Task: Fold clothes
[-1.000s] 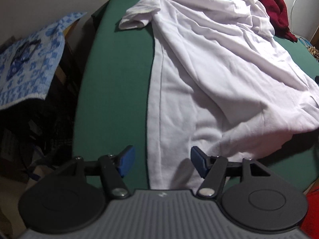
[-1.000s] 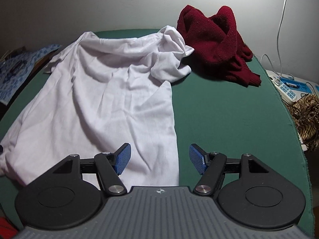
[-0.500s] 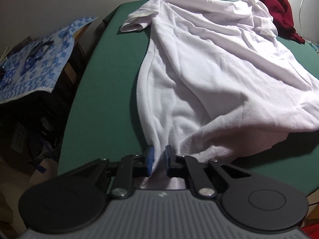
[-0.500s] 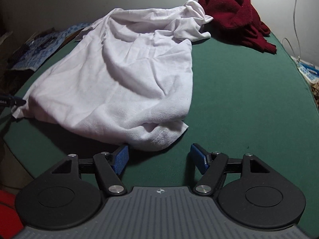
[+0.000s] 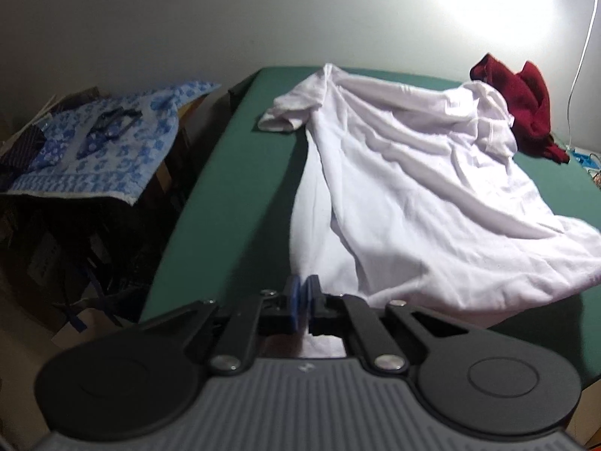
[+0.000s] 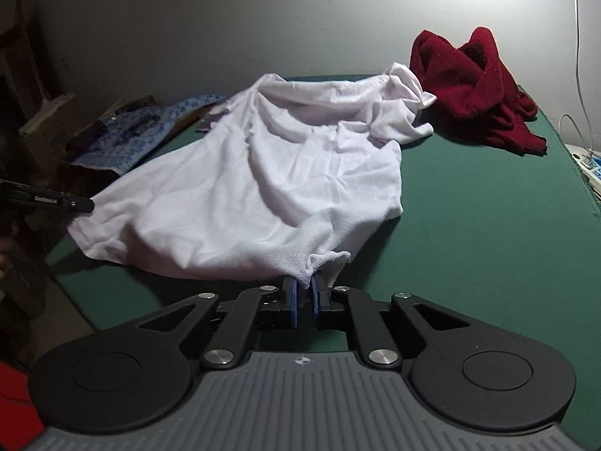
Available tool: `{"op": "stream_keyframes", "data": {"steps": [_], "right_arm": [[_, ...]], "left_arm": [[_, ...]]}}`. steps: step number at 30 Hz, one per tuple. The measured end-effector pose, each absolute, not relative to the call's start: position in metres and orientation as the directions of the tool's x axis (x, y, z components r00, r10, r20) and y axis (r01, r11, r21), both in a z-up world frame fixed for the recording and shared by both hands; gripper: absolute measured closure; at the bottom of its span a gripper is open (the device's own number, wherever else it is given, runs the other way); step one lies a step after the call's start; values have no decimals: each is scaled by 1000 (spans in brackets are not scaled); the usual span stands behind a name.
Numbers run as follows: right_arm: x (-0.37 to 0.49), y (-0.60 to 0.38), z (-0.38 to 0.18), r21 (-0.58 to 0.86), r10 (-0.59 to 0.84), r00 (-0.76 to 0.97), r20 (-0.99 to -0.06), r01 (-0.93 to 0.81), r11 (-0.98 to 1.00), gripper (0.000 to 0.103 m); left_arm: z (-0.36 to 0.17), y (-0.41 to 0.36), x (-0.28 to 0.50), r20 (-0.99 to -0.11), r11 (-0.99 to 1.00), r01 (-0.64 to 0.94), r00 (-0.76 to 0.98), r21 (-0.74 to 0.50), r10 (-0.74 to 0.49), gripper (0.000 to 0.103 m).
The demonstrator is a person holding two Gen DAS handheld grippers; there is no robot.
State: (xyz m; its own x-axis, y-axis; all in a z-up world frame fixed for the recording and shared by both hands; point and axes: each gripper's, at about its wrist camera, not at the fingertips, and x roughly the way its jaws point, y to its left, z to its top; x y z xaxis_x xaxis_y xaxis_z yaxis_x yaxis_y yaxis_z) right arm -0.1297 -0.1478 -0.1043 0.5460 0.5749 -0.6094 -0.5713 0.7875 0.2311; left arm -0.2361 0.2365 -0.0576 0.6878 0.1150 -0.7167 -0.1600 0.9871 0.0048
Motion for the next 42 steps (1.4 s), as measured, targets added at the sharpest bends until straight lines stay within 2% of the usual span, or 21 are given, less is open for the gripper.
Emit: {"op": "stream_keyframes", "data": {"steps": [4,6,7,11,13,15,17,18,21,22,24,25,26,27,28,30,33,36,40,42], "right_arm": [[-153,-161,-76,289,635,515,-575,-599,747,95],[-160,-165,-70,286,646,499,-578,-617,733,100],[-160,-166,-73,284,636,499,-588,-609,741,103],[-152,-169,-94,283,588,508,-630,-554,783,102],[-149,-170,-104,282,563,511,-650,-526,803,93],[-145,-171,-114,279,537,512,-670,-497,822,90],[-142,-173,-124,275,512,512,-690,-468,840,77],[-140,-173,-129,273,499,512,-699,-453,849,72],[-134,-175,-145,265,459,510,-728,-409,873,63],[-130,-171,-149,263,451,506,-735,-400,878,59],[-125,-163,-155,254,442,505,-741,-398,882,59],[-125,-160,-156,244,439,510,-740,-405,881,61],[-126,-157,-157,235,437,515,-738,-411,881,69],[-126,-154,-158,225,434,519,-736,-417,880,76],[-126,-153,-158,220,434,517,-738,-423,879,97],[-127,-153,-156,212,431,514,-741,-430,878,100],[-132,-159,-151,187,404,515,-756,-422,887,102],[-138,-166,-148,152,366,509,-779,-412,898,102],[-147,-175,-144,105,313,501,-807,-400,911,101],[-151,-180,-142,82,286,496,-820,-393,916,96]], "left_arm": [[-21,242,-253,-677,987,-160,728,-10,111,103],[-7,244,-263,-662,987,-160,741,-14,111,103],[-3,245,-267,-660,987,-162,743,-10,115,103],[-12,252,-279,-685,981,-188,710,43,166,103],[-34,262,-278,-735,973,-225,651,53,191,103],[-56,272,-276,-775,962,-266,593,66,217,103],[-76,276,-276,-795,958,-278,566,66,219,100],[-83,276,-274,-795,957,-280,563,72,225,92],[-103,278,-265,-802,960,-274,559,63,212,49],[-109,278,-262,-803,960,-273,559,54,204,44],[-116,272,-255,-807,962,-267,557,48,195,43],[-119,267,-250,-809,963,-262,553,54,196,43],[-123,262,-246,-814,964,-256,545,66,200,44],[-126,258,-242,-821,966,-244,532,88,209,59],[-128,254,-241,-820,967,-232,530,103,215,69],[-131,247,-239,-819,968,-210,527,134,228,76],[-128,247,-240,-829,966,-194,501,171,248,102],[-118,252,-254,-838,976,-157,502,154,213,103],[-120,249,-267,-843,968,-119,476,219,250,103],[-124,255,-265,-857,965,-132,445,226,261,103]]}}
